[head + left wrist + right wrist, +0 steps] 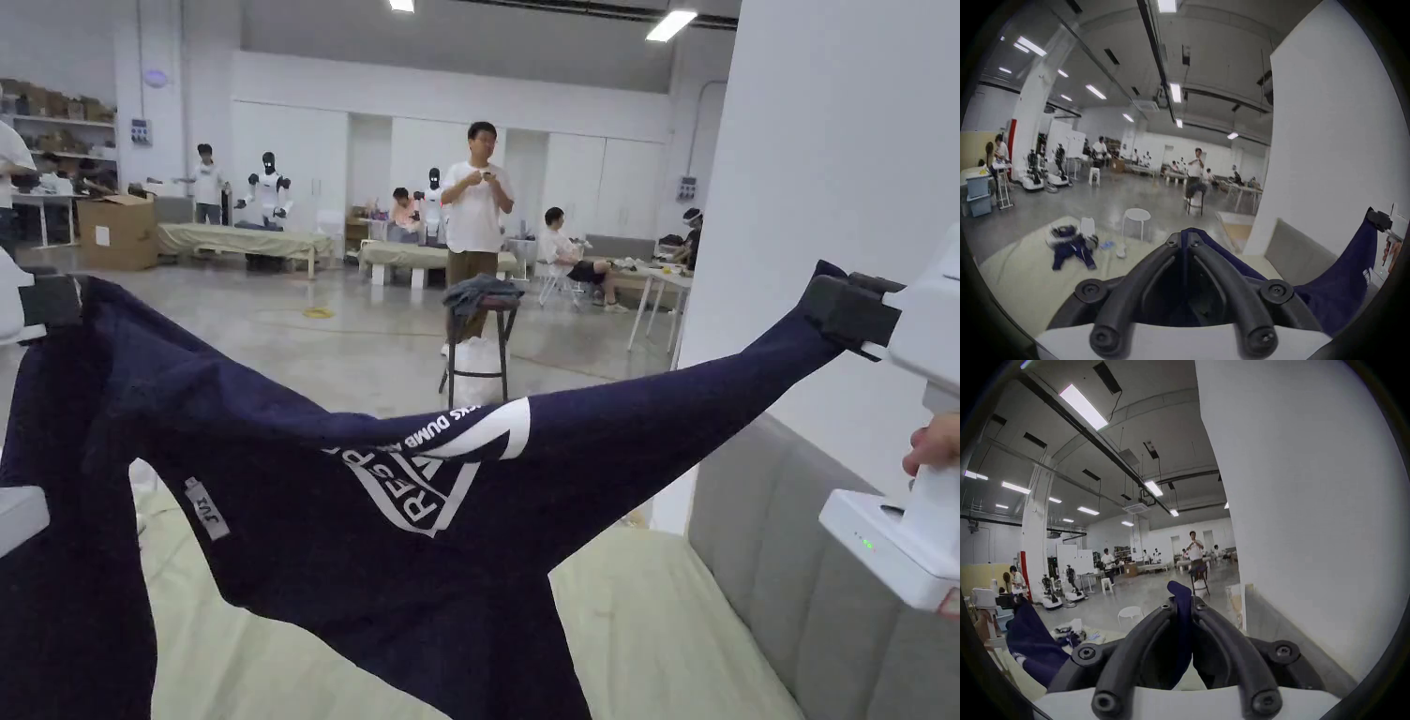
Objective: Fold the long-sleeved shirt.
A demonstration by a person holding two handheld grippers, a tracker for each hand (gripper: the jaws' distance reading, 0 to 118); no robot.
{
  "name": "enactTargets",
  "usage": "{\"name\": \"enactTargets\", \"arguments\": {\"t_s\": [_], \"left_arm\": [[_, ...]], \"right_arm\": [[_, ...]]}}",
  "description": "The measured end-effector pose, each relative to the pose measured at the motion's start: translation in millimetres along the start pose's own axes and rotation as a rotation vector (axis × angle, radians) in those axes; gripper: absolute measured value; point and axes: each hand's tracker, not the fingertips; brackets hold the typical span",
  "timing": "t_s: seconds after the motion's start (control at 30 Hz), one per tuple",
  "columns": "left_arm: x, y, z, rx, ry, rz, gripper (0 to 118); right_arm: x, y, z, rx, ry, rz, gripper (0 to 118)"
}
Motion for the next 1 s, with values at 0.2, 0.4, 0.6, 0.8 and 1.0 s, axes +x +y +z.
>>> {"name": "enactTargets", "arguments": {"t_s": [0.2,0.4,0.6,0.8,1.0], "left_arm": [[3,84,-25,0.060,0.086,-0.003,6],[6,131,-73,0.090,0.132,0.004,6],[6,161,-134,0.098,0.152,0.005,6],[4,162,-174,0.117,0.157,-0.027,6],[-7,111,-200,0.043,0.143,-0.045,6]], "right_arm": [[-28,77,-57,0.047,0.007,-0.006,7],[-50,118,-117,0.068,-0.025,-0.012,7],[-54,122,-185,0.078,-0.044,-0.008,7],[-47,109,-225,0.102,-0.034,-0.022,7],[-38,64,-234,0.057,-0.029,-0.019,7]]}}
